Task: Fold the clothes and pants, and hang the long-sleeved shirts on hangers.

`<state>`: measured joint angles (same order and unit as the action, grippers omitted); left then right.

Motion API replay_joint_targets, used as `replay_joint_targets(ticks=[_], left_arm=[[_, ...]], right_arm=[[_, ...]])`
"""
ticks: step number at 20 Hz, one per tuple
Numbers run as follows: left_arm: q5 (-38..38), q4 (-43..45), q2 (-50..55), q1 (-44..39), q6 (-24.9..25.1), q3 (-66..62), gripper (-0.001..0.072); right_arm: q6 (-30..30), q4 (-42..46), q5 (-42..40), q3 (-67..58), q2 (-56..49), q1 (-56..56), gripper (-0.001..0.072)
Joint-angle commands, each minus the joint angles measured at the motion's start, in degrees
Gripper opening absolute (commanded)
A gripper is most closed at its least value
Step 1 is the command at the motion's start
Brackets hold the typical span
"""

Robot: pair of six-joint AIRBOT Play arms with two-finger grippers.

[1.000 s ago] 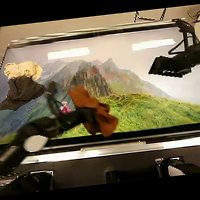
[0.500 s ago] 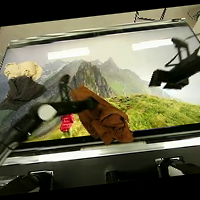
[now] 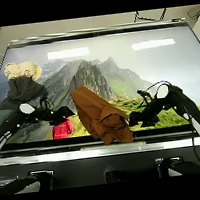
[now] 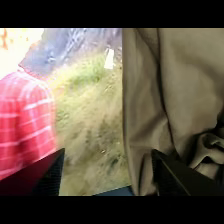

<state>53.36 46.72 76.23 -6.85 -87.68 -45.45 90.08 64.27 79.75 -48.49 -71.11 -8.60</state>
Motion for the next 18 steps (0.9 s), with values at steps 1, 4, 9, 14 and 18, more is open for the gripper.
replay_joint_targets(ticks=[1, 4, 9, 14, 18], left_arm=[[-6.1, -9.7, 4.3, -4.1, 4.0, 3.3, 0.0550], [-11.8, -15.1, 6.4, -8.5, 5.4, 3.3, 0.0534], [-14.4, -15.4, 6.8, -10.7, 5.4, 3.3, 0.0058], [-15.0, -14.7, -1.9, -8.9, 11.8, -2.0, 0.0017], [-14.9, -11.1, -16.2, -4.5, 11.8, -16.4, 0.0017]], right_arm=[[-0.3, -4.5, -5.0, 4.2, 0.0, -2.1, 0.0699], [-0.3, -5.5, -6.4, 7.3, 0.0, -3.7, 0.0696], [0.3, -5.6, -10.8, 9.3, 0.0, -8.6, 0.0383], [1.1, -0.8, -8.4, 1.4, 1.6, -7.5, 0.0038], [3.6, 10.0, -5.2, -24.7, 6.9, 0.0, 0.0040]])
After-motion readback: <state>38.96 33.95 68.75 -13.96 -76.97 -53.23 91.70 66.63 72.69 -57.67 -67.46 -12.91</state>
